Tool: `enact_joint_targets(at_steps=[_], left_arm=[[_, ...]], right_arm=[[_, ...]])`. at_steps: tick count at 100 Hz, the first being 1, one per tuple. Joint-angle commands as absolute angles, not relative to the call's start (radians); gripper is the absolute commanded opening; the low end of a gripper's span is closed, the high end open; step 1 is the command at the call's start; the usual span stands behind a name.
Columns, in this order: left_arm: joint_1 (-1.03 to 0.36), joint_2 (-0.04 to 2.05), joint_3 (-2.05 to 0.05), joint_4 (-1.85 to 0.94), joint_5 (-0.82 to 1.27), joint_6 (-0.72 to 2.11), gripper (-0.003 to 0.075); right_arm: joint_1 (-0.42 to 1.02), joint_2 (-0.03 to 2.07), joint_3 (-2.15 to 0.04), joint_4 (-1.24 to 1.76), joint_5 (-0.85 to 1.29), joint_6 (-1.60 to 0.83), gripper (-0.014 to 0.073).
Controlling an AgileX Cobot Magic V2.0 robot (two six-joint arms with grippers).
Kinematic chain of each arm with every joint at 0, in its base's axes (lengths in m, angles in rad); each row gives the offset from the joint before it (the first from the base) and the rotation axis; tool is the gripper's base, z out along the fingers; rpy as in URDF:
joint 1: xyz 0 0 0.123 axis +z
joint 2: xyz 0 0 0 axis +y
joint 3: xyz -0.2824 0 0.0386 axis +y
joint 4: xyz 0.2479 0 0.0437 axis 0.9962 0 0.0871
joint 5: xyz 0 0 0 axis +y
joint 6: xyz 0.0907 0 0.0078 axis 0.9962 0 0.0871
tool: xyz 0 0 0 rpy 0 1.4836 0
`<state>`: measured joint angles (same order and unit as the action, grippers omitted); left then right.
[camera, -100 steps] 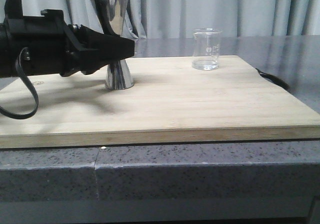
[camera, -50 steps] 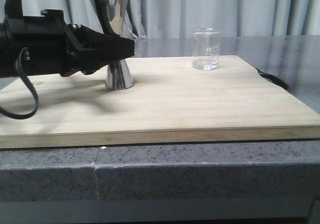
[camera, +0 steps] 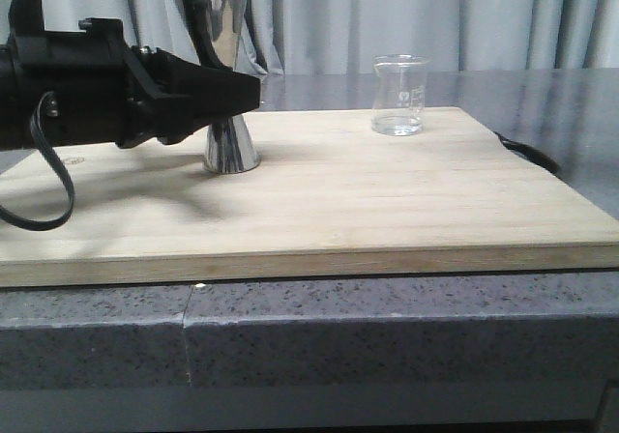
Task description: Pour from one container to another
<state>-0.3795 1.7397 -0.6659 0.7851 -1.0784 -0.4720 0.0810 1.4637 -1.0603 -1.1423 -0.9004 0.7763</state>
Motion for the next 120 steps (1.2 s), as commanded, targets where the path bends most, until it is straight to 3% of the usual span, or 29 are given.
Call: enact_joint_targets(at_steps=[1, 11, 33, 60, 84, 120], left_arm=[[-0.377, 1.712, -0.686, 0.771, -1.144, -0.471, 0.0109], [-0.377, 1.712, -0.686, 0.774, -1.156, -0.471, 0.0120], [-0.377, 1.712, -0.686, 0.774, -1.159, -0.471, 0.0318], [-0.377, 1.712, -0.686, 0.774, -1.159, -0.471, 0.0415], [-0.377, 1.712, -0.686, 0.749, -1.159, -0.471, 0.0594], [-0.377, 1.680, -0.686, 0.753, -1.087, -0.503, 0.0604]], right_arm=[[0.077, 1.423, -1.093, -1.099, -0.938, 0.777, 0.0641], [0.077, 1.423, -1.093, -1.099, -0.938, 0.777, 0.0641], [0.077, 1.423, -1.093, -1.099, -0.938, 0.777, 0.0641], [0.077, 1.423, -1.093, -1.099, -0.938, 0.777, 0.0641], [0.077, 1.423, -1.093, -1.099, -0.938, 0.777, 0.0641], [0.077, 1.423, -1.093, -1.099, -0.936, 0.777, 0.0641]])
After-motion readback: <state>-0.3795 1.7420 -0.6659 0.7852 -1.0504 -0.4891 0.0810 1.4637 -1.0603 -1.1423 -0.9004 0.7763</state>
